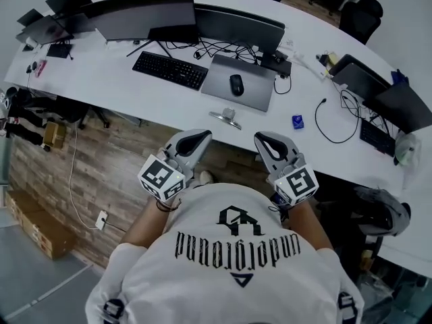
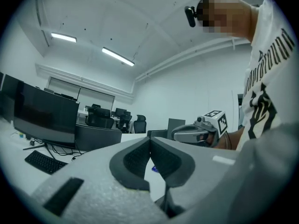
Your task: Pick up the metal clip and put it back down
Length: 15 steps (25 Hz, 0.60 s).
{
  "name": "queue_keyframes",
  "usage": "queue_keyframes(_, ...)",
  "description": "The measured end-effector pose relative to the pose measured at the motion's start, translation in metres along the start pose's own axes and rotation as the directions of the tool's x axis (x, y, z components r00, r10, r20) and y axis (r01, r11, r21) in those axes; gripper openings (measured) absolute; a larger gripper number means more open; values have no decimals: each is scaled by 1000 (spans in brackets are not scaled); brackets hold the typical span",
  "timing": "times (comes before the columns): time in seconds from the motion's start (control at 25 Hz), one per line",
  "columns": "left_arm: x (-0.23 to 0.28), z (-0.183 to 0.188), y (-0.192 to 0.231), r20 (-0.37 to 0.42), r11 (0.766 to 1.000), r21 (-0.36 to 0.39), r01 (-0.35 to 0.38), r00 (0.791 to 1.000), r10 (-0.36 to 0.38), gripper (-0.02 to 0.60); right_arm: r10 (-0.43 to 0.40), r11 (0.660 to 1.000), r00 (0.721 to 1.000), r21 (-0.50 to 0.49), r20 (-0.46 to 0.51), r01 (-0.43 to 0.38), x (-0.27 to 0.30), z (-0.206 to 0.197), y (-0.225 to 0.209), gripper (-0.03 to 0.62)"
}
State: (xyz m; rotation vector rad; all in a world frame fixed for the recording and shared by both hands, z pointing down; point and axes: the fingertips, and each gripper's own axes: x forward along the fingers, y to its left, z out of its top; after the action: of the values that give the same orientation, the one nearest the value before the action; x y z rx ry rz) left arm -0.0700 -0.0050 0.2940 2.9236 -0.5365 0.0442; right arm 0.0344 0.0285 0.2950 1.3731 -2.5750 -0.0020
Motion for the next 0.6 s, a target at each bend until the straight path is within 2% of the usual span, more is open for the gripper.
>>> queue_keyframes(0.36, 14, -16, -100, 3, 999, -6, -50, 999, 50, 12, 66, 998, 997, -2, 42, -66, -91, -12, 14, 18)
queue_keyframes(0.6, 15, -37, -165, 0, 997, -23, -74, 997, 74, 12, 116, 993, 991, -11, 71, -115, -141, -26, 38, 18)
